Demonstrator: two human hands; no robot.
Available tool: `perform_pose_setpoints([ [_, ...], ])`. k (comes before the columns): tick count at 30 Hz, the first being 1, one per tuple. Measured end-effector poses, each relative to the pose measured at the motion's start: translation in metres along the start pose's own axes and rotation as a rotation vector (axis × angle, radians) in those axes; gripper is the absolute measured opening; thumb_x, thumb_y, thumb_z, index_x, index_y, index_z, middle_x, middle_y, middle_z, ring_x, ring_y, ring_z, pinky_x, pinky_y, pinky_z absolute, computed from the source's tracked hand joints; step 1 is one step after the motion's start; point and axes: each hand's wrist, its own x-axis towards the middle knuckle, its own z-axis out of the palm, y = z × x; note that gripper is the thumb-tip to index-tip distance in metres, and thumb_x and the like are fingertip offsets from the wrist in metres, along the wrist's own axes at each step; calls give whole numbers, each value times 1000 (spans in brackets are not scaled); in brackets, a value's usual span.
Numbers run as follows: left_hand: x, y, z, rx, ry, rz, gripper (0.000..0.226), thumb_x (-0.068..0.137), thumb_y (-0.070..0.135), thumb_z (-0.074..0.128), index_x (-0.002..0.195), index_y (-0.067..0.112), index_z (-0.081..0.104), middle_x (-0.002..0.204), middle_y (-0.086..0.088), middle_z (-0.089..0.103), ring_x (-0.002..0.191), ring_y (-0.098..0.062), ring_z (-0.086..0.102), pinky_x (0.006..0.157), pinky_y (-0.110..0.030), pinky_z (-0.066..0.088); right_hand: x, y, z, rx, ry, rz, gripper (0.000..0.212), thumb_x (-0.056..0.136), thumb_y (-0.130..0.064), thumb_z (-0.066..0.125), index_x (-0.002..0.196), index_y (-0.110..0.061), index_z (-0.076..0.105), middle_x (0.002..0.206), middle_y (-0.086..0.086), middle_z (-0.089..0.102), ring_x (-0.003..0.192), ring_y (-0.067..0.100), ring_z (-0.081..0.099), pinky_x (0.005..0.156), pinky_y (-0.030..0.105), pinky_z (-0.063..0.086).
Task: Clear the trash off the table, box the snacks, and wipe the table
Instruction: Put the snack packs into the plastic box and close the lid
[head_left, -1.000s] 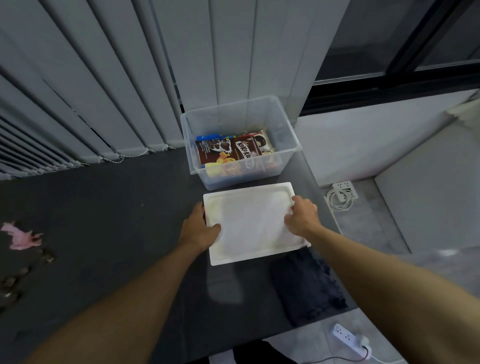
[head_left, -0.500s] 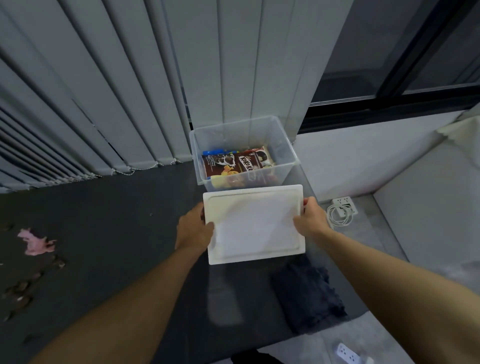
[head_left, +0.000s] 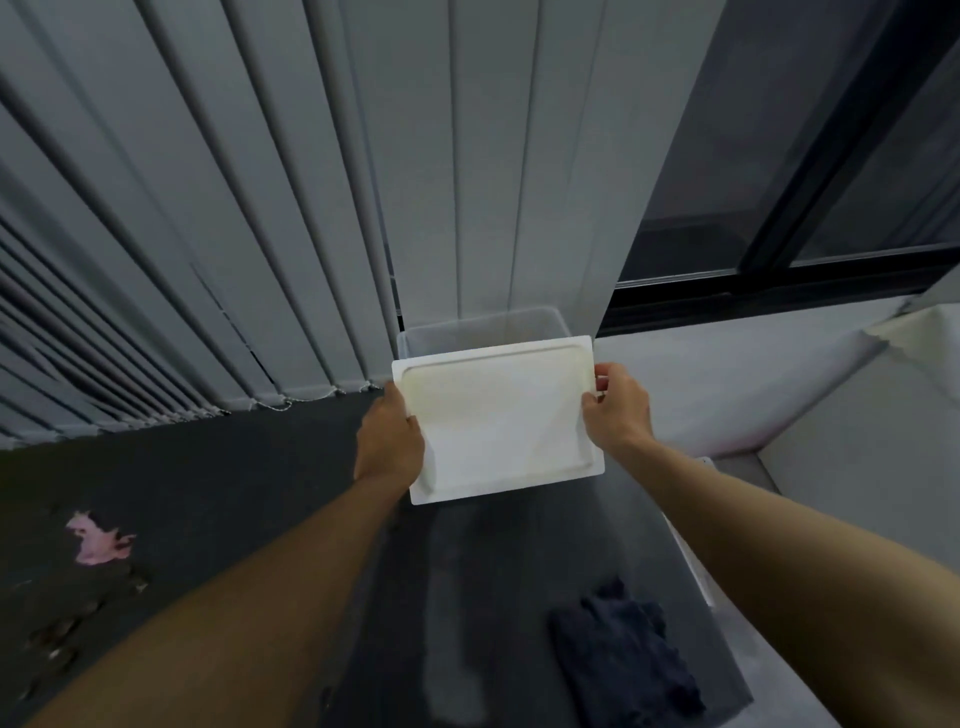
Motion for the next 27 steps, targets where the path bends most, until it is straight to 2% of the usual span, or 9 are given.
perform_pose_setpoints([
  [5,29,9,-4,73,-19,19,41,98,7,47,137,-1,38,126,-23,58,118,-41,55,95,-49,44,28,-13,0,-123,7,-38,20,96,-8,54,109,-11,69,100,6,68,86,23,56,75,32,45],
  [7,39,10,-2,74,-27,22,39,98,6,46,135,-2,39,124,-23,58,116,-41,55,94,-48,45,38,-19,1,-174,-8,-25,19,97,-7,51,100,-10,69,95,8,66,82,24,56,69,31,43],
  [10,55,14,2,94,-36,21,36,98,6,43,133,-2,42,125,-23,58,117,-41,55,95,-47,43,57,-22,7,-248,-39,4,20,95,-4,49,84,-8,66,90,11,64,71,22,52,51,24,35],
  [12,65,15,6,112,-45,22,32,99,5,42,130,-3,44,124,-24,59,116,-41,55,93,-45,43,70,-20,14,-265,-54,28,19,93,-3,50,85,-5,67,90,12,64,70,21,52,47,21,30],
  [14,73,16,11,122,-43,20,26,98,3,42,122,-3,48,118,-24,62,111,-40,57,88,-43,44,81,-18,20,-266,-58,40,19,92,-3,50,86,-4,67,93,13,63,73,23,55,48,22,32],
  [16,80,15,16,122,-17,26,22,96,1,42,116,-4,51,112,-24,63,108,-40,57,85,-42,43,88,-17,26,-274,-50,36,19,91,-3,47,86,-4,65,95,15,63,77,26,56,55,27,38],
  [20,89,11,28,106,48,44,23,94,0,42,113,-6,53,110,-24,62,110,-42,52,87,-46,43,103,-19,35,-274,-27,-9,22,93,-6,42,101,1,61,104,16,56,84,27,47,70,33,37],
  [24,98,8,34,84,82,47,30,95,2,43,122,-6,51,112,-25,61,112,-42,48,87,-49,44,115,-28,41,-296,1,-79,24,93,-5,43,106,5,60,110,23,56,98,39,54,80,42,45],
  [27,106,8,37,89,96,47,32,95,2,43,125,-6,50,111,-26,62,111,-41,47,85,-49,44,118,-30,45,-312,17,-107,23,98,-9,43,106,3,61,114,23,55,105,39,53,88,44,47],
])
